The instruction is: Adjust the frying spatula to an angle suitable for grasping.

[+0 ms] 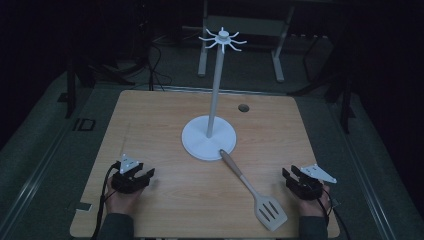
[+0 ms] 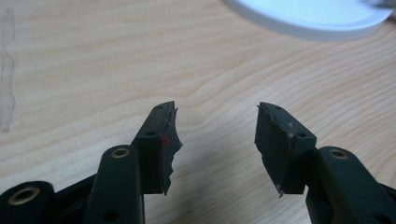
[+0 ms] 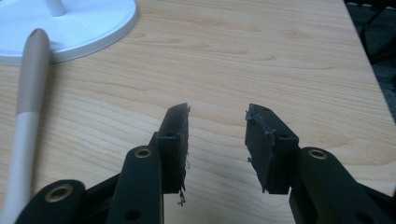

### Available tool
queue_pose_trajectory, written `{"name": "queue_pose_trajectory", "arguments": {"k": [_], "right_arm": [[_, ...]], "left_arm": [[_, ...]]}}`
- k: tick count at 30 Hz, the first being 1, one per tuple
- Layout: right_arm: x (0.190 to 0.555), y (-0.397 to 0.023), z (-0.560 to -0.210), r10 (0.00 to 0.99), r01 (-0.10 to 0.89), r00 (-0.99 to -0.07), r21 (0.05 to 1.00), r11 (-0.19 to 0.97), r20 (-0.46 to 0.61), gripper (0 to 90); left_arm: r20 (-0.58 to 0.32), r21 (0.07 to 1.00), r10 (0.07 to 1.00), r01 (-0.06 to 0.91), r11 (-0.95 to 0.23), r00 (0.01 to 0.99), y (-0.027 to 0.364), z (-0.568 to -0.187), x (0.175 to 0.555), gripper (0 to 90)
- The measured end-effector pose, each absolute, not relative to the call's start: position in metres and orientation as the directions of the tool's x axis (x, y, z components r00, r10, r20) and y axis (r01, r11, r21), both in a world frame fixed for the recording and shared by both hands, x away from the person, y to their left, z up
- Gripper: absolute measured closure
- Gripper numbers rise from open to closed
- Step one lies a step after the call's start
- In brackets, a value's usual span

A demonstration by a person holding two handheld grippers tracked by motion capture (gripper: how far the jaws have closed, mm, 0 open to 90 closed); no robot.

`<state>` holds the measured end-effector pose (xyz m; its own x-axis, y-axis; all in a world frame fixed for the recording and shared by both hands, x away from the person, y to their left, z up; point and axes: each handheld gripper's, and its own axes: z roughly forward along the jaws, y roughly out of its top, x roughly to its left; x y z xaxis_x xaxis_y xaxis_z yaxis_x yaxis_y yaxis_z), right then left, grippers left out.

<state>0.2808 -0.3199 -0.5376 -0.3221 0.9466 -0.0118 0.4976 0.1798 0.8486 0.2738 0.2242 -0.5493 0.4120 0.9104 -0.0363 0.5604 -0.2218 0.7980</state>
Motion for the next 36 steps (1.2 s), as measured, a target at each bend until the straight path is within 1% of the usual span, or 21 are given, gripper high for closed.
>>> {"name": "queue_pose_trajectory", "arguments": {"k": [2, 5, 10, 17, 20, 23, 27, 31, 36], "right_arm": [[0.280, -0.318, -0.536, 0.938, 0.498, -0.345, 0.846, 0.192, -0.010, 58.5], [0.279, -0.313, -0.534, 0.933, 0.507, -0.360, 0.834, 0.219, -0.027, 58.1], [0.277, -0.303, -0.525, 0.920, 0.505, -0.390, 0.827, 0.248, -0.038, 56.8], [0.273, -0.280, -0.513, 0.888, 0.474, -0.446, 0.813, 0.338, -0.110, 56.9], [0.271, -0.273, -0.507, 0.875, 0.446, -0.464, 0.816, 0.367, -0.140, 58.7], [0.271, -0.266, -0.501, 0.861, 0.440, -0.489, 0.811, 0.385, -0.143, 60.9], [0.274, -0.255, -0.494, 0.845, 0.449, -0.523, 0.808, 0.382, -0.110, 61.6], [0.278, -0.243, -0.493, 0.828, 0.460, -0.552, 0.792, 0.401, -0.099, 62.5], [0.290, -0.218, -0.498, 0.778, 0.481, -0.619, 0.731, 0.483, -0.107, 63.1]], "left_arm": [[-0.019, 0.814, 0.909, 0.534, -0.228, 0.417, 0.225, -0.546, 0.271, 48.5], [-0.020, 0.832, 0.909, 0.511, -0.217, 0.417, 0.227, -0.542, 0.268, 48.4], [-0.010, 0.836, 0.911, 0.503, -0.218, 0.413, 0.228, -0.541, 0.266, 48.3], [-0.008, 0.857, 0.920, 0.477, -0.196, 0.391, 0.230, -0.538, 0.263, 48.9], [0.000, 0.856, 0.922, 0.477, -0.199, 0.387, 0.230, -0.538, 0.263, 48.8], [0.007, 0.853, 0.922, 0.479, -0.208, 0.387, 0.229, -0.539, 0.263, 48.8], [0.016, 0.850, 0.922, 0.480, -0.216, 0.387, 0.228, -0.540, 0.263, 48.8], [0.015, 0.850, 0.922, 0.480, -0.216, 0.387, 0.228, -0.539, 0.262, 48.8], [0.019, 0.850, 0.922, 0.479, -0.219, 0.387, 0.228, -0.539, 0.262, 48.6]]}}
